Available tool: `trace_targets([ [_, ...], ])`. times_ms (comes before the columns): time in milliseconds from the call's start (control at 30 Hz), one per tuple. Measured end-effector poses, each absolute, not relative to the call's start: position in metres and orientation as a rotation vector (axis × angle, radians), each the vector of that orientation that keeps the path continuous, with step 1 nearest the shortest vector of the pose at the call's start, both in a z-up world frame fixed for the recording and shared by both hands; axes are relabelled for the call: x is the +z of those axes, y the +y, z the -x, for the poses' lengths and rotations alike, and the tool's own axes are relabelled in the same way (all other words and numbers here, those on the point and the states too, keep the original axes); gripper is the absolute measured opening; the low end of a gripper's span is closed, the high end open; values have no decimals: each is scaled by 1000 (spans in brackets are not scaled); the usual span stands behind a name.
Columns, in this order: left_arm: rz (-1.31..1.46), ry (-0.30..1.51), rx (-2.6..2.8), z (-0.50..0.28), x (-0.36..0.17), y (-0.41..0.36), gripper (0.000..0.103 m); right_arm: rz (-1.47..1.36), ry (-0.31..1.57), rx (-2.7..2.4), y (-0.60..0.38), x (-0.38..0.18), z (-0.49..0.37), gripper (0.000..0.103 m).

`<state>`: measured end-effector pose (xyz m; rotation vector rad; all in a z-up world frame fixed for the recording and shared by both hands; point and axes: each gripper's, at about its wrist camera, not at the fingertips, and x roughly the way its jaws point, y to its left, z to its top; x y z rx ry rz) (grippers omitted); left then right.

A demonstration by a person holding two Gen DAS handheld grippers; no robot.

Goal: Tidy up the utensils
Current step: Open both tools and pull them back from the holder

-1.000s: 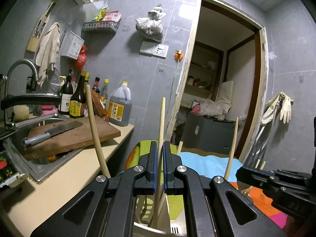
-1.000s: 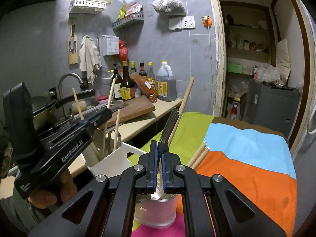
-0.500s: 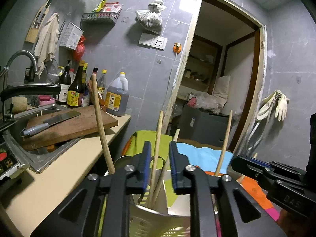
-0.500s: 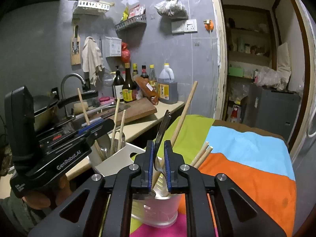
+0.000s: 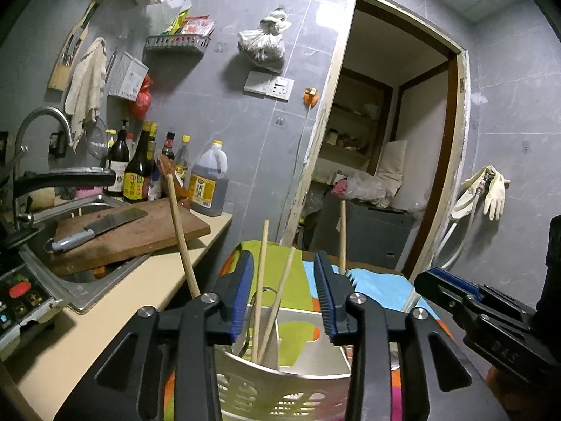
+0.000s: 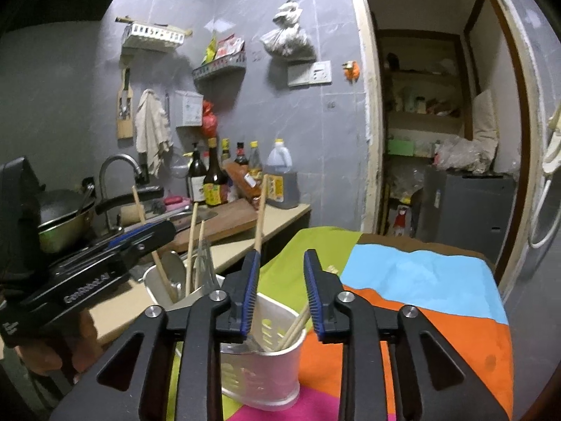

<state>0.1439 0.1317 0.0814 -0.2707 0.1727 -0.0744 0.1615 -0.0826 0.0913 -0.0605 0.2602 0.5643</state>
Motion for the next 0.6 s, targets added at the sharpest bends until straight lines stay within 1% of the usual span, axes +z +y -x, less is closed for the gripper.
trace_targets([
  [33, 267, 168, -77, -141, 83, 130, 35, 55, 250, 553, -86, 92, -160, 36],
  [67, 264, 164, -79, -139, 85, 128, 37, 48, 240, 543, -89, 93, -158, 41],
  [100, 261, 160, -80, -137, 86, 126, 39, 43, 233, 536, -91, 94, -157, 43],
  [333, 235, 162, -85, -127, 93, 113, 49, 38, 176, 464, -111, 101, -139, 52],
  [400, 235, 166, -87, -124, 93, 110, 53, 31, 172, 448, -118, 102, -134, 60],
  [467, 233, 169, -88, -121, 93, 107, 57, 17, 169, 435, -125, 103, -129, 64],
  [533, 225, 173, -91, -116, 92, 102, 60, 11, 164, 416, -132, 103, -124, 66],
  [600, 218, 182, -102, -113, 91, 98, 70, 8, 160, 400, -138, 102, -119, 72],
])
